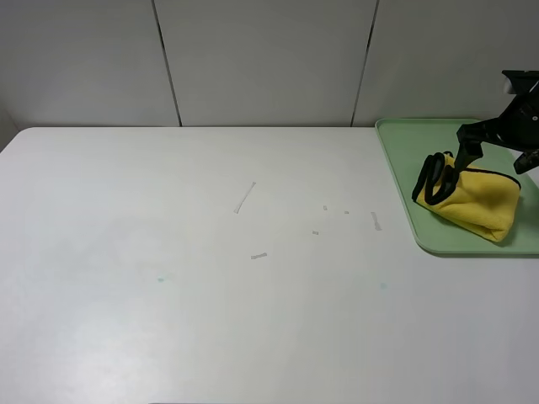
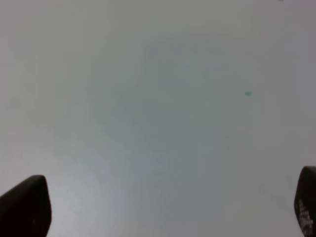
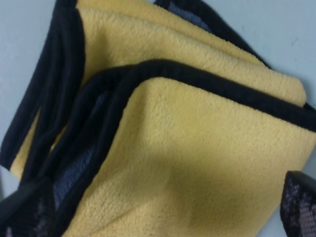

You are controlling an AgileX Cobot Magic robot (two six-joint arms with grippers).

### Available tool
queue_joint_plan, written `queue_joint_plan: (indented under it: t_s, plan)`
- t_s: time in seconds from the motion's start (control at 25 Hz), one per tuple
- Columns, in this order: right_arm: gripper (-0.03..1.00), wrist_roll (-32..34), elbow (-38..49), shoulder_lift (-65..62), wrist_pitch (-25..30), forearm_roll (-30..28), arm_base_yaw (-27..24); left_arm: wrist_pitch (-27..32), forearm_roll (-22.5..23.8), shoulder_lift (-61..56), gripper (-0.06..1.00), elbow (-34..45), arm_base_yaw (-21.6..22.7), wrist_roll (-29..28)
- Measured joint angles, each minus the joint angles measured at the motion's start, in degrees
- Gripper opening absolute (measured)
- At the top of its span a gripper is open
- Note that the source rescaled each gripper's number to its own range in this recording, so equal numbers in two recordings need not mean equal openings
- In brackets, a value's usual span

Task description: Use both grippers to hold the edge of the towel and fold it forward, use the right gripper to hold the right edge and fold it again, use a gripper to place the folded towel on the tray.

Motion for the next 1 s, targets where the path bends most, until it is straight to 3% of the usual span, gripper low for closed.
queue_joint_plan:
  t_s: [0.48, 0.8, 1.0]
  plan:
    - [1.0, 0.68, 0.04, -1.38, 1.0, 0.0, 0.0, 0.0, 0.0, 0.0, 1.0, 0.0, 0.0, 0.0]
    - [1.0, 0.83, 0.71, -11.84, 5.41, -0.73, 0.0, 0.0, 0.0, 0.0, 1.0, 0.0, 0.0, 0.0]
    - [1.0, -2.21, 6.99, -21.37, 4.79, -0.57, 1.33, 0.0, 0.0, 0.0, 1.0, 0.0, 0.0, 0.0]
